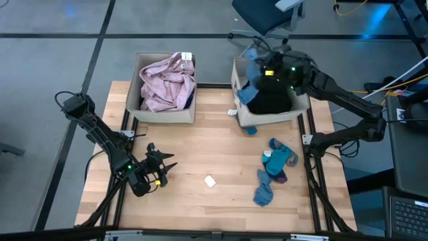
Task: Sort clothes
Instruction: Put the blue sock into the left brown laundry organizer
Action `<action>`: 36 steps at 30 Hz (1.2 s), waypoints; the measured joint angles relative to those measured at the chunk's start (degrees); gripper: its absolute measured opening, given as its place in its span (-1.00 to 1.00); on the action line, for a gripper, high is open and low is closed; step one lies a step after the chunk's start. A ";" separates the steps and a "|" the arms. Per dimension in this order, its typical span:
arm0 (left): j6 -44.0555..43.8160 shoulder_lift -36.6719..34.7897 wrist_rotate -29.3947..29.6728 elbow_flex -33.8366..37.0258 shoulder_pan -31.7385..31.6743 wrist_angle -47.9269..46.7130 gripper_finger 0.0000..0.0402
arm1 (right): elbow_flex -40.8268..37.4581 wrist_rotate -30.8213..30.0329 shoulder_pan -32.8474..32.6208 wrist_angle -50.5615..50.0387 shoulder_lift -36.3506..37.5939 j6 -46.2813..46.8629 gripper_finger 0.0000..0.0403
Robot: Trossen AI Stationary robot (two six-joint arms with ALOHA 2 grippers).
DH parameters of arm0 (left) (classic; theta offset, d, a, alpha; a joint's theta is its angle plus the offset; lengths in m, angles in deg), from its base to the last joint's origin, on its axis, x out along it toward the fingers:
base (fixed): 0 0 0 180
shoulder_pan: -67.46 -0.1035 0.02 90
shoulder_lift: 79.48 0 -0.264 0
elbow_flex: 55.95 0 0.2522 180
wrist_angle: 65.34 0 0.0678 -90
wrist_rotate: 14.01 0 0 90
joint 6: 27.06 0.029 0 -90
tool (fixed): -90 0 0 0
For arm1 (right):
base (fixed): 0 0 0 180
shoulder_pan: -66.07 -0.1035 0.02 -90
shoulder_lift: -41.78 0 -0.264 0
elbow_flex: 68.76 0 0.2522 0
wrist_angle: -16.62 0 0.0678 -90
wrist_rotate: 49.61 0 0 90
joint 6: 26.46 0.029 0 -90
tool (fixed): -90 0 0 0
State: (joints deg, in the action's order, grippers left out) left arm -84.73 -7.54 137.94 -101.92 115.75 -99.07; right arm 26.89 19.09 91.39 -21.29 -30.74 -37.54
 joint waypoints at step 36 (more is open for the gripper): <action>1.86 -0.04 0.09 0.01 -0.01 -0.34 -0.14 | 51.12 23.47 -5.81 35.00 -62.51 -2.69 -0.96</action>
State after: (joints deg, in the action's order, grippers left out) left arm -82.87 -7.58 138.03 -101.91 115.74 -99.41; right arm 78.01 42.55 85.57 13.71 -93.25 -40.23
